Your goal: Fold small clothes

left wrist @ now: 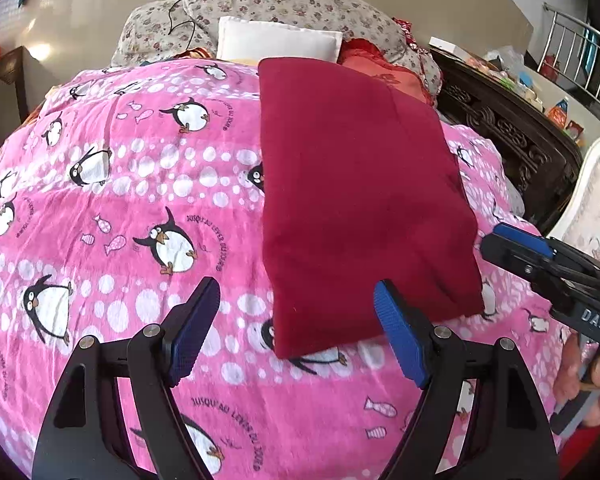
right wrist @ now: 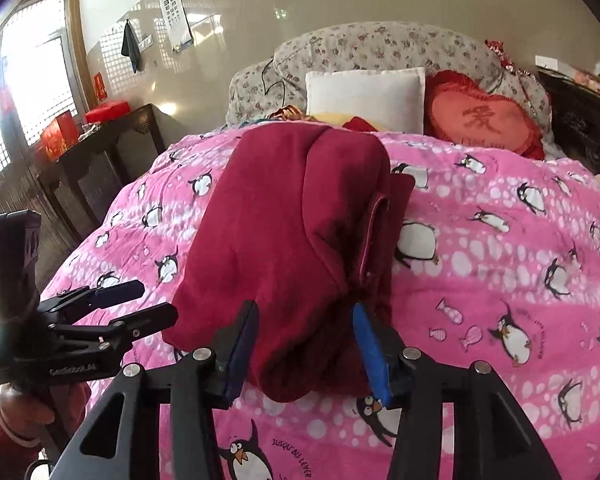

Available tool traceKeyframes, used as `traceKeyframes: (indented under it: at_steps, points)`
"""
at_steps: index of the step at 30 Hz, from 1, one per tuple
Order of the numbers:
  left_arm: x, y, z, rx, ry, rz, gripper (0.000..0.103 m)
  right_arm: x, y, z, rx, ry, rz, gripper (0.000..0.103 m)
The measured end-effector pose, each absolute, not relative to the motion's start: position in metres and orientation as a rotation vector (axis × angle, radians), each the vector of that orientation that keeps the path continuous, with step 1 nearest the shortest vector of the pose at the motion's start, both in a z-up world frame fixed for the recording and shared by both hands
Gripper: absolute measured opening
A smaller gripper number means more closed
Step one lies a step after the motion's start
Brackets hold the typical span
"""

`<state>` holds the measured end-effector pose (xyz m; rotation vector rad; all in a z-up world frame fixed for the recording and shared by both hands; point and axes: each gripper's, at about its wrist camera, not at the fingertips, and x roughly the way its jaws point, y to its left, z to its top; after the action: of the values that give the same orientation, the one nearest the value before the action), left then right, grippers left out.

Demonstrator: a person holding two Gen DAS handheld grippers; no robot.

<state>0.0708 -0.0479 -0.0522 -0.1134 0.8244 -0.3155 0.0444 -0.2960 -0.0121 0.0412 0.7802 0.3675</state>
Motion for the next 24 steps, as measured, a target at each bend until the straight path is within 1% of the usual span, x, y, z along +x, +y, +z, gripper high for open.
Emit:
traceKeyframes:
  at_steps: [5, 11, 13, 16, 17, 19, 24]
  points:
    - [0.080, -0.048, -0.051, -0.107, 0.825, -0.303, 0.079, 0.056, -0.297, -0.015, 0.066, 0.793, 0.344, 0.049]
    - [0.091, -0.046, -0.051, -0.137, 0.820, -0.303, 0.079, 0.063, -0.297, -0.009, 0.085, 0.765, 0.319, 0.049]
    - [0.094, -0.045, -0.051, -0.149, 0.820, -0.303, 0.079, 0.068, -0.300, -0.009, 0.095, 0.768, 0.303, 0.055]
    - [0.099, -0.044, -0.052, -0.173, 0.824, -0.313, 0.079, 0.076, -0.307, -0.009, 0.128, 0.763, 0.280, 0.061]
    - [0.101, -0.044, -0.053, -0.185, 0.828, -0.322, 0.079, 0.079, -0.309, -0.010, 0.145, 0.764, 0.284, 0.067]
    - [0.106, -0.045, -0.054, -0.206, 0.835, -0.347, 0.079, 0.088, -0.314, -0.015, 0.186, 0.774, 0.281, 0.073]
    - [0.125, -0.051, -0.057, -0.238, 0.844, -0.392, 0.079, 0.111, -0.320, -0.032, 0.237, 0.806, 0.311, 0.075]
